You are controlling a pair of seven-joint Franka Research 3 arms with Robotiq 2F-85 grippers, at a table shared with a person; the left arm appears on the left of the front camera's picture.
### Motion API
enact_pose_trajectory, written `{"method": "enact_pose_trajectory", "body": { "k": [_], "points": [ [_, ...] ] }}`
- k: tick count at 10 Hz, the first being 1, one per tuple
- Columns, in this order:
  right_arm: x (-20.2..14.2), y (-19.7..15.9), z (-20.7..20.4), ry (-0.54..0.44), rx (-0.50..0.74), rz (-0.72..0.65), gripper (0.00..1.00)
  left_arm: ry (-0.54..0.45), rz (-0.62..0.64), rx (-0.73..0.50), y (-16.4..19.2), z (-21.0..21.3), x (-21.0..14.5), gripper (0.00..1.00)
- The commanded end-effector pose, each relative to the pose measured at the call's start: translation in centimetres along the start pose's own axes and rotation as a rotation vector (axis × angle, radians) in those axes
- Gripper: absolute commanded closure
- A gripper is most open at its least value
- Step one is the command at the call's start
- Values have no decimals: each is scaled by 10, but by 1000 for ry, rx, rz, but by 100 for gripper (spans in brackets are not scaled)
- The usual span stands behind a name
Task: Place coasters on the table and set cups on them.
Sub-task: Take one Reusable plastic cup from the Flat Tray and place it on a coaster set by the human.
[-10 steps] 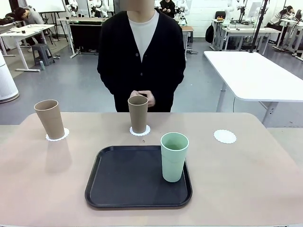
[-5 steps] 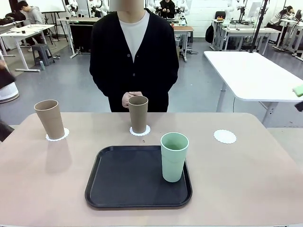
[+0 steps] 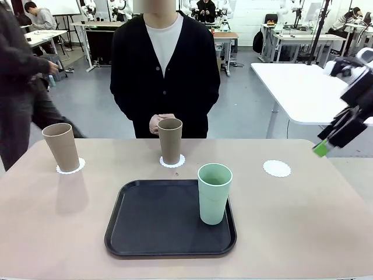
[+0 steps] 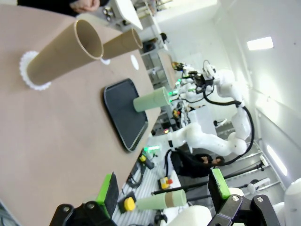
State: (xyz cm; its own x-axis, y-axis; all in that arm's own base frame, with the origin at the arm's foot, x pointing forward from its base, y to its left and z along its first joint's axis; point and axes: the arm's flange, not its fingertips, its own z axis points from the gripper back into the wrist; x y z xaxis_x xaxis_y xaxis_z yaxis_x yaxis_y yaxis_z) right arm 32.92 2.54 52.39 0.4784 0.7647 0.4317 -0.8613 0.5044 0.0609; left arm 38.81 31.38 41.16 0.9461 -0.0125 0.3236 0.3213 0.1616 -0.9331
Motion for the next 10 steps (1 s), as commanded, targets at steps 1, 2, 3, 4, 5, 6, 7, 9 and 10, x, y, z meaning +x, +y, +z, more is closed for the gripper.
{"method": "enact_pose_trajectory", "body": {
  "k": [1,2,3,4,5,6,7,9,10],
  "points": [
    [-6,9,-23,-24,-80,90,0,-1,14,8,-1,1,0,0],
    [-3,11,-34,0,-91,117,0,-1,14,8,-1,1,0,0],
    [-2,14,-41,10,-79,127,0,-1,14,8,-1,1,0,0],
    [-2,16,-47,6,-52,120,0,-1,14,8,-1,1,0,0],
    [-7,16,-48,13,33,67,0,-1,14,8,-1,1,0,0],
    [10,14,-34,4,-65,128,0,-1,14,8,-1,1,0,0],
    [10,14,-34,4,-65,128,0,-1,14,8,-1,1,0,0],
    [10,14,-34,4,-65,128,0,-1,14,8,-1,1,0,0],
    [10,14,-34,4,-65,128,0,-1,14,8,-1,1,0,0]
  ]
}}
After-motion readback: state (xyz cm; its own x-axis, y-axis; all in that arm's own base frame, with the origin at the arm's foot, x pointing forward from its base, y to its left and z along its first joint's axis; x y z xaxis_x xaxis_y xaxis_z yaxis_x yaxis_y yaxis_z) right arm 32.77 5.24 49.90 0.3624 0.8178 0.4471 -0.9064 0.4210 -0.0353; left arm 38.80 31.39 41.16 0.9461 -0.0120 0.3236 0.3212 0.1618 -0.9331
